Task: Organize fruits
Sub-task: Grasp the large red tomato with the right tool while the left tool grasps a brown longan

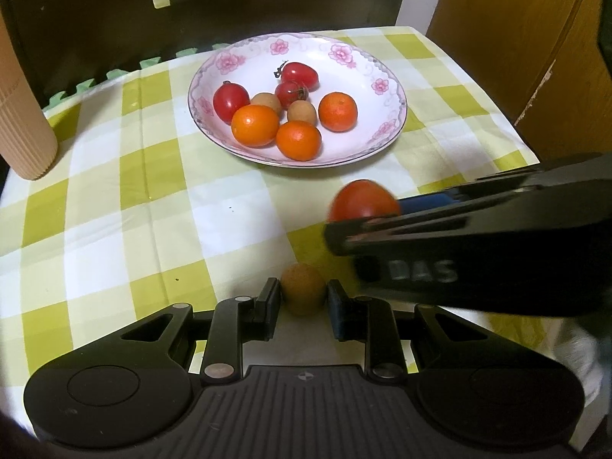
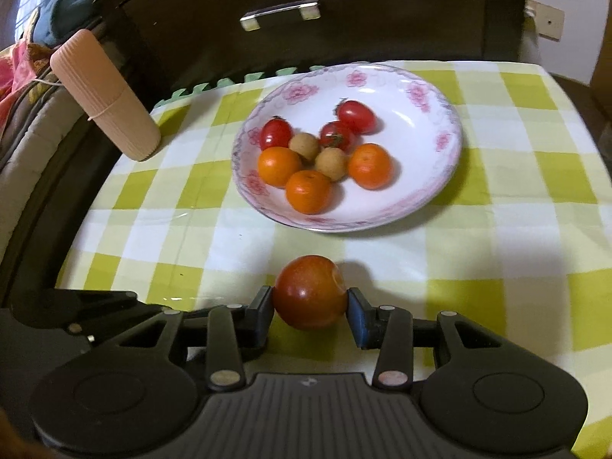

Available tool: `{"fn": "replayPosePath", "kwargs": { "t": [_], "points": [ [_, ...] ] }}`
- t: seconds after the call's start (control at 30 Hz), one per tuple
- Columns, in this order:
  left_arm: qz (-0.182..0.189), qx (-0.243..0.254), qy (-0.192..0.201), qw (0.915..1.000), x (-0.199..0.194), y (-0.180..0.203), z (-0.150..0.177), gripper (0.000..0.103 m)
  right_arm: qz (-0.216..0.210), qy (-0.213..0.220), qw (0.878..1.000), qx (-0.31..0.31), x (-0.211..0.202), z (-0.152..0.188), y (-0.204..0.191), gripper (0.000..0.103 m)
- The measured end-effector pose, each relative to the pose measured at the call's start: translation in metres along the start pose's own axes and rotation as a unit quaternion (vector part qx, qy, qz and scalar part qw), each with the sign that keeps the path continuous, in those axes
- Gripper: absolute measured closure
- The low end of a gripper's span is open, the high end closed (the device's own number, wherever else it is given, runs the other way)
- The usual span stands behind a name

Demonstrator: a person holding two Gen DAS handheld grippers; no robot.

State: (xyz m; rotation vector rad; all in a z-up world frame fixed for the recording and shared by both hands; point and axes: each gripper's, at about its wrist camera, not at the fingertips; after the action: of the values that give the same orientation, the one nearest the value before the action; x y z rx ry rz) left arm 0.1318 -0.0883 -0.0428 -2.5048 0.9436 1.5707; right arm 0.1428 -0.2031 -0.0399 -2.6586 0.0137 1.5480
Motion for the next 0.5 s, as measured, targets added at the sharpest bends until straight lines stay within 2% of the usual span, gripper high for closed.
{"fn": "replayPosePath", "kwargs": {
  "t": [0.5],
  "points": [
    [0.007,-0.023,0.01,0.9997,-0.005,-0.006,-0.007,0.069,0.025,0.014,0.999,0.014,-0.025,0.015,0.022,0.063]
  ]
}}
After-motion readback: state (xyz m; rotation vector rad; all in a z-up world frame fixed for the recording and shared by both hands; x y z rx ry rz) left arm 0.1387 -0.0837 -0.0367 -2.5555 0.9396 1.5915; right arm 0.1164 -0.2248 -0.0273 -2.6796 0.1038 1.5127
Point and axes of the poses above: each gripper's, at about its wrist camera, not at the fingertips, and x roughly the way its jaws point, y to its right, z to its underside, and after that the axes turned 12 degrees about z, right-handed
